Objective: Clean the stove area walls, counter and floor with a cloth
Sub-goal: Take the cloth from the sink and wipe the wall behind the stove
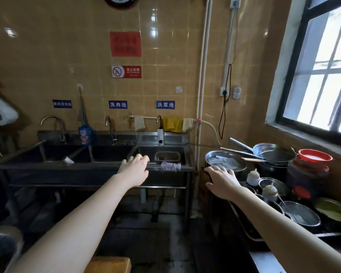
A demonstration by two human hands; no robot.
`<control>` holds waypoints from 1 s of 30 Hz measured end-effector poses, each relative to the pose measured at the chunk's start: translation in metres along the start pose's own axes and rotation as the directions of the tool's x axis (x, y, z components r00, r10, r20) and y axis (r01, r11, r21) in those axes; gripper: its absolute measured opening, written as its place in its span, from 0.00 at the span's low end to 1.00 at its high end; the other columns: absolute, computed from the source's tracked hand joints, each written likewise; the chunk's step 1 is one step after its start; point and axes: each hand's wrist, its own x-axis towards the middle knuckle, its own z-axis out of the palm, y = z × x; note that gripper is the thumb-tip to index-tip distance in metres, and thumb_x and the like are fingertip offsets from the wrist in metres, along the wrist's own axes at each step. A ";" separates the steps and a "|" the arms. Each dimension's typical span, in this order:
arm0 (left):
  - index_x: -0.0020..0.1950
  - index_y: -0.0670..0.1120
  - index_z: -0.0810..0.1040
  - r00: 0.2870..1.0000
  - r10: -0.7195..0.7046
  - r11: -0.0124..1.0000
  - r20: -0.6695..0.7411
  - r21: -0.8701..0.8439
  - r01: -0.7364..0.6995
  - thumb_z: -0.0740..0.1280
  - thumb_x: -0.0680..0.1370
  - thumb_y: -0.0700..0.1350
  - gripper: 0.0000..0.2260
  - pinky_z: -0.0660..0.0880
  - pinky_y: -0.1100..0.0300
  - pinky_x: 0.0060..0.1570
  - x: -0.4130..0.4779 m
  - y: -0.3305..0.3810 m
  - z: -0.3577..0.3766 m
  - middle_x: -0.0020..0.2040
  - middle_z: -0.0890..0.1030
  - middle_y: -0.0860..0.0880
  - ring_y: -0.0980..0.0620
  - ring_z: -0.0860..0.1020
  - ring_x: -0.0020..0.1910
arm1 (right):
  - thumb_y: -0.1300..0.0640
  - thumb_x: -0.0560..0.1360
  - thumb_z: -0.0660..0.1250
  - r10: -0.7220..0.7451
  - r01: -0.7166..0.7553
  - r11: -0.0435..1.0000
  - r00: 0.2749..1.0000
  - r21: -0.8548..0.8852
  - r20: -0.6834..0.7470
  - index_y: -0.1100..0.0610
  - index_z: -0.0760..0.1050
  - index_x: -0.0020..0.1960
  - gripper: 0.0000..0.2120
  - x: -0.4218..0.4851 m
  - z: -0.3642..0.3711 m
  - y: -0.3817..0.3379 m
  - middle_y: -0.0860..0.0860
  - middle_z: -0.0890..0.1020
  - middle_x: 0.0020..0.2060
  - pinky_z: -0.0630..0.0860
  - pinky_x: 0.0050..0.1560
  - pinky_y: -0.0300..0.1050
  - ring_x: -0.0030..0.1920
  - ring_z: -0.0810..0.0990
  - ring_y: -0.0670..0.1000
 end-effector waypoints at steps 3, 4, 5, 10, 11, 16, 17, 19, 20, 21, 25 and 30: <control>0.68 0.48 0.63 1.000 -0.006 1.000 0.024 0.003 0.006 0.57 0.80 0.47 0.17 0.63 0.47 0.65 0.055 0.004 0.029 0.68 0.67 0.46 0.44 0.67 0.66 | 0.49 0.76 0.62 -0.020 0.020 1.000 1.000 -0.004 0.014 0.52 0.61 0.70 0.25 0.061 0.023 0.018 0.50 0.67 0.69 0.59 0.68 0.55 0.70 0.63 0.54; 0.68 0.48 0.64 0.999 -0.008 1.000 0.036 0.009 0.008 0.57 0.80 0.47 0.17 0.63 0.47 0.65 0.074 0.005 0.038 0.68 0.67 0.46 0.44 0.67 0.65 | 0.49 0.76 0.62 -0.031 0.031 1.000 0.999 -0.005 0.018 0.52 0.62 0.69 0.24 0.083 0.030 0.024 0.50 0.68 0.68 0.60 0.67 0.55 0.69 0.64 0.54; 0.68 0.48 0.64 0.999 -0.012 1.000 0.048 0.020 0.011 0.57 0.80 0.47 0.17 0.63 0.47 0.65 0.093 0.007 0.046 0.68 0.67 0.46 0.44 0.67 0.65 | 0.49 0.75 0.62 -0.040 0.041 0.999 0.999 -0.002 0.024 0.52 0.63 0.68 0.23 0.105 0.037 0.031 0.50 0.68 0.68 0.60 0.66 0.55 0.69 0.64 0.54; 0.67 0.48 0.65 0.999 -0.048 0.998 0.014 0.044 0.048 0.58 0.80 0.47 0.16 0.64 0.48 0.63 0.199 0.009 0.059 0.67 0.68 0.46 0.44 0.68 0.64 | 0.50 0.75 0.62 -0.045 0.043 0.998 0.998 0.047 0.047 0.51 0.65 0.65 0.20 0.214 0.058 0.064 0.51 0.70 0.64 0.61 0.65 0.54 0.67 0.66 0.54; 0.67 0.48 0.65 0.998 -0.057 0.998 0.003 0.039 0.057 0.58 0.80 0.47 0.16 0.64 0.48 0.63 0.218 0.009 0.060 0.67 0.68 0.46 0.44 0.68 0.64 | 0.51 0.75 0.62 -0.042 0.039 0.998 0.998 0.055 0.045 0.51 0.65 0.65 0.19 0.234 0.062 0.070 0.51 0.71 0.64 0.61 0.64 0.54 0.67 0.66 0.55; 0.67 0.48 0.65 0.997 -0.067 0.996 0.029 0.057 0.065 0.57 0.79 0.47 0.15 0.64 0.49 0.62 0.288 0.007 0.085 0.66 0.69 0.46 0.44 0.68 0.63 | 0.52 0.75 0.61 -0.018 0.014 0.999 0.994 0.038 0.108 0.52 0.65 0.66 0.20 0.314 0.089 0.083 0.51 0.70 0.65 0.63 0.64 0.56 0.67 0.66 0.55; 0.67 0.48 0.65 0.997 -0.069 0.996 0.036 0.064 0.066 0.58 0.79 0.47 0.15 0.64 0.49 0.62 0.301 0.006 0.091 0.66 0.68 0.46 0.44 0.68 0.63 | 0.52 0.74 0.62 -0.025 0.021 0.999 0.992 0.031 0.122 0.52 0.65 0.65 0.20 0.327 0.096 0.084 0.52 0.71 0.65 0.63 0.63 0.56 0.67 0.67 0.56; 0.67 0.48 0.65 0.996 -0.079 0.995 0.043 0.057 0.077 0.58 0.79 0.47 0.15 0.64 0.49 0.62 0.325 0.001 0.101 0.66 0.68 0.47 0.44 0.68 0.63 | 0.53 0.74 0.61 -0.039 0.035 0.999 0.990 0.032 0.137 0.52 0.65 0.66 0.20 0.353 0.109 0.085 0.52 0.70 0.65 0.63 0.63 0.55 0.66 0.67 0.56; 0.67 0.48 0.65 0.995 -0.082 0.996 0.047 0.050 0.080 0.58 0.79 0.47 0.16 0.64 0.48 0.63 0.336 -0.002 0.107 0.66 0.68 0.47 0.44 0.68 0.64 | 0.52 0.75 0.61 -0.043 0.038 0.999 0.989 0.037 0.144 0.52 0.64 0.67 0.22 0.365 0.114 0.085 0.52 0.70 0.66 0.63 0.64 0.55 0.67 0.66 0.55; 0.66 0.48 0.65 0.995 -0.082 0.996 0.053 0.046 0.080 0.58 0.79 0.48 0.16 0.64 0.48 0.63 0.347 -0.005 0.113 0.66 0.68 0.47 0.44 0.68 0.64 | 0.50 0.75 0.61 -0.045 0.040 0.998 0.987 0.041 0.152 0.52 0.63 0.69 0.23 0.376 0.119 0.083 0.52 0.70 0.66 0.63 0.64 0.54 0.68 0.66 0.55; 0.66 0.48 0.65 0.992 -0.095 0.995 0.084 0.038 0.092 0.58 0.79 0.47 0.15 0.64 0.48 0.62 0.392 -0.026 0.143 0.66 0.69 0.46 0.45 0.68 0.64 | 0.49 0.76 0.60 -0.054 0.044 0.997 0.980 0.056 0.189 0.53 0.65 0.67 0.21 0.420 0.147 0.079 0.52 0.70 0.66 0.63 0.64 0.54 0.67 0.66 0.55; 0.67 0.48 0.65 0.986 -0.105 0.994 0.128 0.000 0.106 0.58 0.79 0.47 0.16 0.64 0.48 0.63 0.449 -0.056 0.183 0.67 0.68 0.46 0.44 0.68 0.64 | 0.51 0.77 0.60 -0.045 0.028 0.997 0.968 0.072 0.245 0.51 0.61 0.71 0.24 0.477 0.197 0.074 0.51 0.68 0.68 0.62 0.64 0.53 0.68 0.65 0.54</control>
